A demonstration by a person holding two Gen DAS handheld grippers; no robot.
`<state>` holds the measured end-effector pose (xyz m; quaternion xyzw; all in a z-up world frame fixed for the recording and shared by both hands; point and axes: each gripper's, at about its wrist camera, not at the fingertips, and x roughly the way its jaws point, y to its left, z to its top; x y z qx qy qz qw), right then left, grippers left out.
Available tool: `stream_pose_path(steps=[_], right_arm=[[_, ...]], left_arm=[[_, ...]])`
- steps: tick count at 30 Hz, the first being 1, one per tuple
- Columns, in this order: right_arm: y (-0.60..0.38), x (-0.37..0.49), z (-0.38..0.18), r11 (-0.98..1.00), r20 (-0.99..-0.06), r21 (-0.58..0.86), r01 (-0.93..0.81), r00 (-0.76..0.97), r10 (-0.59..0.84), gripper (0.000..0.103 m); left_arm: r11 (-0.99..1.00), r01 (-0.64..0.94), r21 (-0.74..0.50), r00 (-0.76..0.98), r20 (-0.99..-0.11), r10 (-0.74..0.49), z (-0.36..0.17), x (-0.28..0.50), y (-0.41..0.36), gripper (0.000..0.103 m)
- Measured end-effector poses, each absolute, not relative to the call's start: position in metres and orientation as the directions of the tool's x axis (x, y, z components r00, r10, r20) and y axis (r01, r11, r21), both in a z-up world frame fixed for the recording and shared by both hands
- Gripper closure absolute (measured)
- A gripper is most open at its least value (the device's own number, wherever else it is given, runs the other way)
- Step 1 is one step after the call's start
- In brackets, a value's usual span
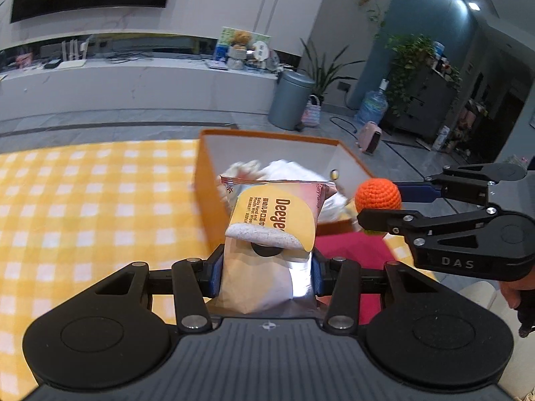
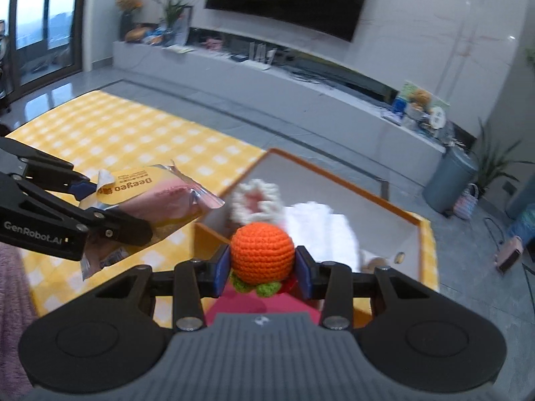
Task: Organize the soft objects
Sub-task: 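Carry the packet and knitted ball over the orange box with both tools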
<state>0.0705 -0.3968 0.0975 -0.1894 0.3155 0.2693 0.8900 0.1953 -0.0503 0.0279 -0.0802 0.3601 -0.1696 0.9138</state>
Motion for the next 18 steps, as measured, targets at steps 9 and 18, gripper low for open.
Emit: stream_pose_path(steps=[9,18], right_arm=[[-0.439,0.118,0.083,0.841,-0.671,-0.123,-0.527,0.668,0.32,0.062],[-0.46,0.168,0.049,0.863,-0.72,-0.112,-0.494,0.638,0.272,0.062]], left_arm=[[0.9,0.315,-0.302,0.629,-0.644,-0.436,0.024,0.253,-0.106,0.049],[0.896,0.338,-0.287,0.585,-0.682,-0.439,-0.004,0.301,-0.144,0.049]])
